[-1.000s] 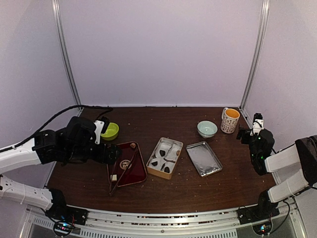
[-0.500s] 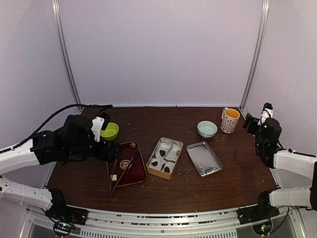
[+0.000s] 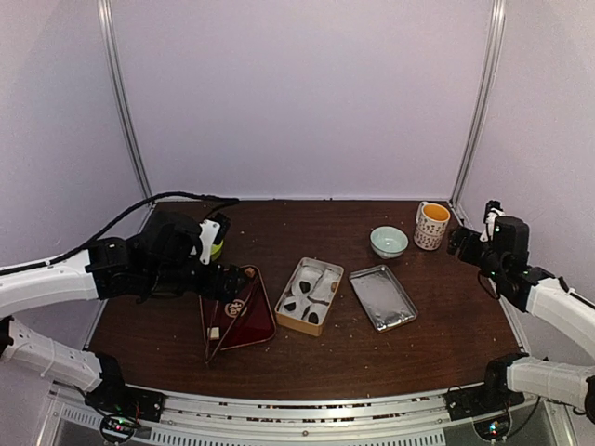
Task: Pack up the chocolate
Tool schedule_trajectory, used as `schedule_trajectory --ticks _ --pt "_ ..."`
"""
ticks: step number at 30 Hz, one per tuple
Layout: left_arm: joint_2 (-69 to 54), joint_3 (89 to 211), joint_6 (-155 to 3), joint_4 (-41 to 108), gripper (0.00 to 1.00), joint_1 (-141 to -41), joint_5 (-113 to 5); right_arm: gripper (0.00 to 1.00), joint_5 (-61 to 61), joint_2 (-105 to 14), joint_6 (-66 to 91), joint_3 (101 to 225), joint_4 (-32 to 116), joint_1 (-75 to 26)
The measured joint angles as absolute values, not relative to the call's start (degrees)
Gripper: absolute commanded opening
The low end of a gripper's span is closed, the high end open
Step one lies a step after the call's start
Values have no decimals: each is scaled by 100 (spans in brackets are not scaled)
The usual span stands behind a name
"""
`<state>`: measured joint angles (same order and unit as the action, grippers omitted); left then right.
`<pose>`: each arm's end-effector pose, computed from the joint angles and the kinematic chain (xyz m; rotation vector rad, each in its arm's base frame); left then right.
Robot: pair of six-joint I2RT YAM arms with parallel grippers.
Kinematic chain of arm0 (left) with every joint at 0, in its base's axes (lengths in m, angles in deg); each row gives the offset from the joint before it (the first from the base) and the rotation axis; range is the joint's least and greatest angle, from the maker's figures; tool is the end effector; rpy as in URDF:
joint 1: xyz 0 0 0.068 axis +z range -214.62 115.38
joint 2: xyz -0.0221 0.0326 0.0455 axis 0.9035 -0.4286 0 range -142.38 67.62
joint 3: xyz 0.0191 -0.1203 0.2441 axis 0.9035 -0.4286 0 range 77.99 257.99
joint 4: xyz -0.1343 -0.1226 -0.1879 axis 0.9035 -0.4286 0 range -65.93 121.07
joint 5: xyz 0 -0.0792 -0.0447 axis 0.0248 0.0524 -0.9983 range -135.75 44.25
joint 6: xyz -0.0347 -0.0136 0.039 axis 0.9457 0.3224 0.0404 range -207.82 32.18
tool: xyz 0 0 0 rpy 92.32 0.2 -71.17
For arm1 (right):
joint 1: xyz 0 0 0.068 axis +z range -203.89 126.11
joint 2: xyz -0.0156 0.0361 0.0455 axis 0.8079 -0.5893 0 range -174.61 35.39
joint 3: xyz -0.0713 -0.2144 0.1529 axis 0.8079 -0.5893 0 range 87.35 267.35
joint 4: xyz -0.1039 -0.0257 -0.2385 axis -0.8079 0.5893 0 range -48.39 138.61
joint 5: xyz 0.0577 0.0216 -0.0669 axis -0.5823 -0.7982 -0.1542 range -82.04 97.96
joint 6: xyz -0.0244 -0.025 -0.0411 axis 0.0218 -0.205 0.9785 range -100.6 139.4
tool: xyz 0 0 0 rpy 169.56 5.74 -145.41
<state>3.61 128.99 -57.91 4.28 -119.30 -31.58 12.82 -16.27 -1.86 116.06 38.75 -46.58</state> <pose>0.1458 -0.1908 0.2846 0.3606 2.2630 -0.5110 0.2067 0.0236 0.2427 0.2907 1.9063 0.2532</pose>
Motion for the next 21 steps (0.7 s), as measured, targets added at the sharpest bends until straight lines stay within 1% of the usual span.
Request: schedule_trajectory --ticks 6,11,14,16,21 --pt "-413 13251 -5758 623 89 -11893 -3354 98 664 -1704 -171 11805 4728 -3628" --pt "-1084 13542 -5725 800 85 -11877 -3573 93 712 -2088 -199 11822 5191 -2479" --pt "-1468 13832 -5723 855 83 -11869 -3665 92 830 -2445 -273 11857 5478 -1919" --pt "-1709 14020 -5723 903 82 -11866 -3715 89 970 -2666 -352 11940 5666 -1576" --pt "-2179 14309 -5721 1040 80 -11866 -3833 79 1348 -3284 -593 12351 6044 -687"
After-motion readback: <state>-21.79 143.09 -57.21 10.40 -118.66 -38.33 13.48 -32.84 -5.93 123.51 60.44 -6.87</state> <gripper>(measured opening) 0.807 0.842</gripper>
